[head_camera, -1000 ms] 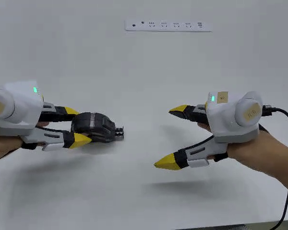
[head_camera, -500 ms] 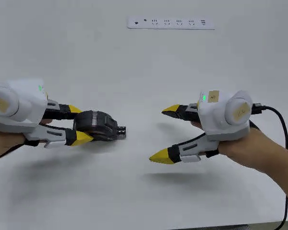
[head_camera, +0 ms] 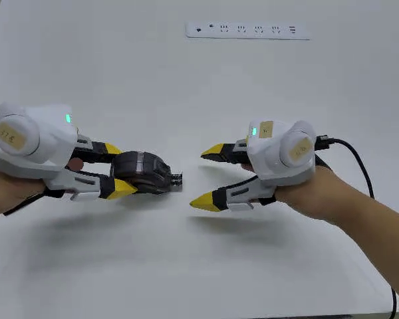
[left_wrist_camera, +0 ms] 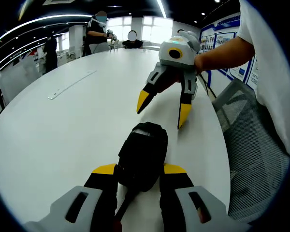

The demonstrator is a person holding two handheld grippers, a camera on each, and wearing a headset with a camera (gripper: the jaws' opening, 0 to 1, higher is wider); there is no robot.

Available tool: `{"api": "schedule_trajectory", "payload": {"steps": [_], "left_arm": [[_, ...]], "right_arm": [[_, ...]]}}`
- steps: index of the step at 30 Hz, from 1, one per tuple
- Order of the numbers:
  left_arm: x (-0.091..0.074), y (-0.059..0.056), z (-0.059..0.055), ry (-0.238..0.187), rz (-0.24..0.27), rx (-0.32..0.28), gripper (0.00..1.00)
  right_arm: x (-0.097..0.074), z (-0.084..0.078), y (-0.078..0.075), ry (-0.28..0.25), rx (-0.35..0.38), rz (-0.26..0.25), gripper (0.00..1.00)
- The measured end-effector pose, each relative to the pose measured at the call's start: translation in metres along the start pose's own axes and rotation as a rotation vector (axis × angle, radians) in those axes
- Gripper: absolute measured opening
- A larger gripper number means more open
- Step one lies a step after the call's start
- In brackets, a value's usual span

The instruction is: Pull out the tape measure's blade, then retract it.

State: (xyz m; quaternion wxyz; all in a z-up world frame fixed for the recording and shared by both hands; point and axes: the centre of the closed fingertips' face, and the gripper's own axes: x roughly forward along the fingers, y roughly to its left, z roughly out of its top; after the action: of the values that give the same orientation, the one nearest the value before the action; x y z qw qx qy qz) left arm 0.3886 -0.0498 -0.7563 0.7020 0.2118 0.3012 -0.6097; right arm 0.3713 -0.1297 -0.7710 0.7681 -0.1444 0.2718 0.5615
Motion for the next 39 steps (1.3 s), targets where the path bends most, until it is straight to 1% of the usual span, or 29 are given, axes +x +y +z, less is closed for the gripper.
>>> {"api": "schedule_trajectory", "payload": {"steps": [3, 12, 16, 19, 22, 29, 31, 39], "left_arm": [[0.000, -0.001, 0.000, 0.000, 0.001, -0.001, 0.29], [0.000, 0.000, 0.000, 0.003, 0.000, 0.006, 0.28], [0.000, 0.000, 0.000, 0.006, -0.002, 0.008, 0.28], [0.000, 0.000, 0.000, 0.009, -0.004, 0.009, 0.28], [0.000, -0.001, 0.000, 0.011, -0.006, 0.010, 0.28], [0.000, -0.001, -0.001, 0.012, -0.007, 0.012, 0.28], [0.000, -0.001, -0.001, 0.011, -0.007, 0.013, 0.28], [0.001, -0.001, -0.001, 0.012, -0.008, 0.016, 0.28]], "right_arm": [[0.005, 0.002, 0.000, -0.004, -0.020, 0.011, 0.47], [0.016, 0.002, 0.001, -0.007, -0.037, 0.034, 0.38], [0.021, 0.002, 0.001, -0.004, -0.051, 0.047, 0.32], [0.024, 0.006, 0.000, -0.020, -0.054, 0.051, 0.29], [0.029, 0.006, 0.001, -0.016, -0.076, 0.059, 0.24], [0.032, 0.005, 0.003, -0.019, -0.092, 0.076, 0.17], [0.033, 0.005, 0.003, -0.018, -0.092, 0.076, 0.15], [0.036, 0.004, 0.003, -0.020, -0.099, 0.080, 0.14]]}}
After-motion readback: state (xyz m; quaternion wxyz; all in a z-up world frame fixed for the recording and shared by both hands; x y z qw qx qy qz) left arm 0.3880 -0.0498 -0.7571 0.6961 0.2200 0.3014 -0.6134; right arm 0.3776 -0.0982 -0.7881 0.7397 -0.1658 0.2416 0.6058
